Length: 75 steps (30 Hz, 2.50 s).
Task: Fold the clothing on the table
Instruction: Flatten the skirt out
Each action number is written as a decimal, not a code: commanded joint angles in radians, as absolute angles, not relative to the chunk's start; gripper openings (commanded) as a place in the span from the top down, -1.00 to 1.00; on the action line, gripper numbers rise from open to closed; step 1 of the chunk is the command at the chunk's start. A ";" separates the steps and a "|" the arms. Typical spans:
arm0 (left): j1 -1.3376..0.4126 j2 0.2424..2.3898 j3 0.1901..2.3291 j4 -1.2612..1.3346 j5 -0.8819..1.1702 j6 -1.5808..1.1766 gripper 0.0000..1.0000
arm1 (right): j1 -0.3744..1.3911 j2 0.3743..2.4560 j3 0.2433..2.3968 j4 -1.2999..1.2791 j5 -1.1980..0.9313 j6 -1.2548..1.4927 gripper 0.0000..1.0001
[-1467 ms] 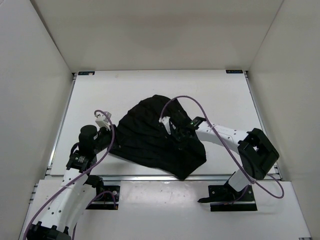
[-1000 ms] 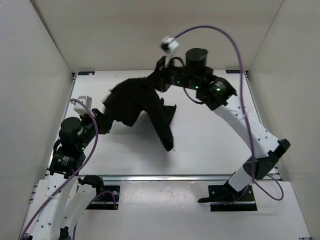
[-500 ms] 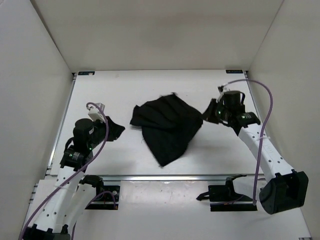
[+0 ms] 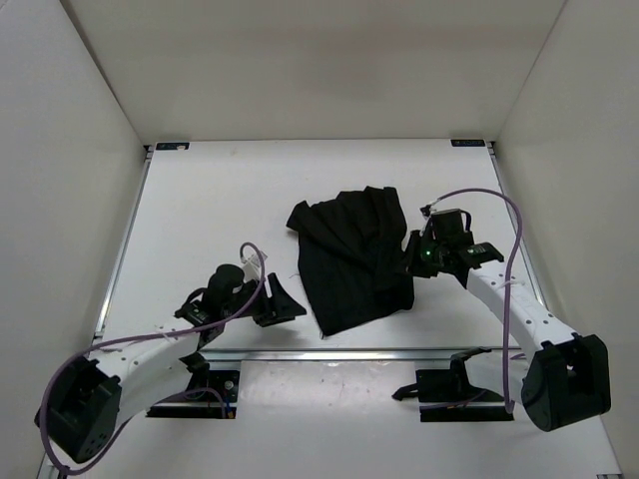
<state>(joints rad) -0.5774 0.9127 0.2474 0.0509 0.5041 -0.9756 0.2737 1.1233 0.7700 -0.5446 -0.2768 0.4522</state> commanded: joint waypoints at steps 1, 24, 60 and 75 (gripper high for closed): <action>-0.632 1.007 0.303 0.169 0.479 -1.069 -0.37 | 0.279 1.134 0.752 -0.457 -0.281 0.448 1.00; -0.830 1.644 0.713 -0.051 0.451 -0.907 0.49 | 0.267 1.085 0.678 -0.350 -0.338 0.439 1.00; -0.089 1.444 1.484 -0.198 0.647 -0.799 1.00 | 0.006 1.523 1.794 -0.393 -0.923 0.466 1.00; -0.050 1.442 1.318 -0.027 0.725 -0.840 1.00 | -0.083 1.661 1.757 -0.310 -1.032 0.471 0.99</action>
